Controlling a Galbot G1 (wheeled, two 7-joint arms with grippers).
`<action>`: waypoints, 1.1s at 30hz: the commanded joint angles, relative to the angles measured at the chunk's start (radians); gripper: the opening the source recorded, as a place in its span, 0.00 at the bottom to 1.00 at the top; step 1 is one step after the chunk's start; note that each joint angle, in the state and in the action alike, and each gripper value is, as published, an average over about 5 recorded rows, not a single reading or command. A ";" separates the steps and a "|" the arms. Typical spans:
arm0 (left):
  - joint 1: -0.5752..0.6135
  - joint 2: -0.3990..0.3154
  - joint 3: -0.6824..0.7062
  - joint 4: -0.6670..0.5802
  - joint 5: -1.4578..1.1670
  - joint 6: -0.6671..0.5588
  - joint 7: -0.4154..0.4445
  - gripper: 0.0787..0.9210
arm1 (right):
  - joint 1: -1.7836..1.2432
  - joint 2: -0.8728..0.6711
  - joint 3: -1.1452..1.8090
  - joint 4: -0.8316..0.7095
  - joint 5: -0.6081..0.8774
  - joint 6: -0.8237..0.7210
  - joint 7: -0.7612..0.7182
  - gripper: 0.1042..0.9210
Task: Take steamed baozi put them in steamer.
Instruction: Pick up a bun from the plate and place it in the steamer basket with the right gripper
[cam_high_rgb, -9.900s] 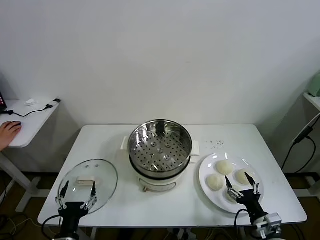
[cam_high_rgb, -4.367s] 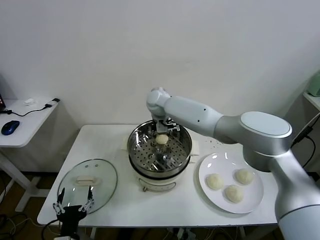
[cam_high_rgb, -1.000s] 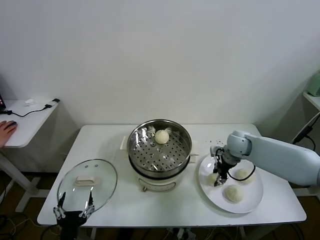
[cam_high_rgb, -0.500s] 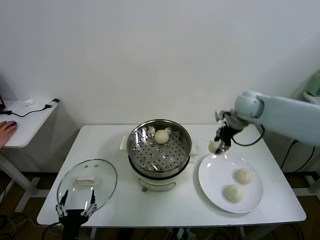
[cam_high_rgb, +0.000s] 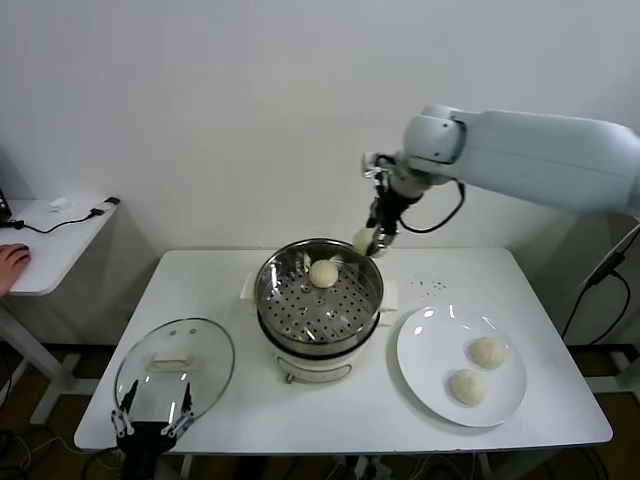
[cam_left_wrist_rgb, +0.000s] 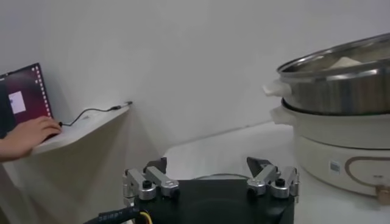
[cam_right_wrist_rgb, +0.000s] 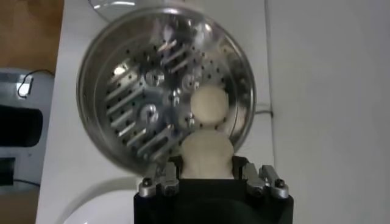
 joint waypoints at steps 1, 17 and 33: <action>0.005 0.005 -0.001 -0.005 0.001 -0.002 0.004 0.88 | -0.115 0.226 0.032 -0.066 0.049 -0.049 0.062 0.55; -0.005 0.003 -0.011 0.025 -0.010 -0.008 0.001 0.88 | -0.312 0.317 0.050 -0.205 -0.021 -0.053 0.074 0.55; -0.011 0.007 -0.009 0.042 -0.010 -0.014 -0.001 0.88 | -0.329 0.312 0.056 -0.253 -0.043 -0.049 0.072 0.59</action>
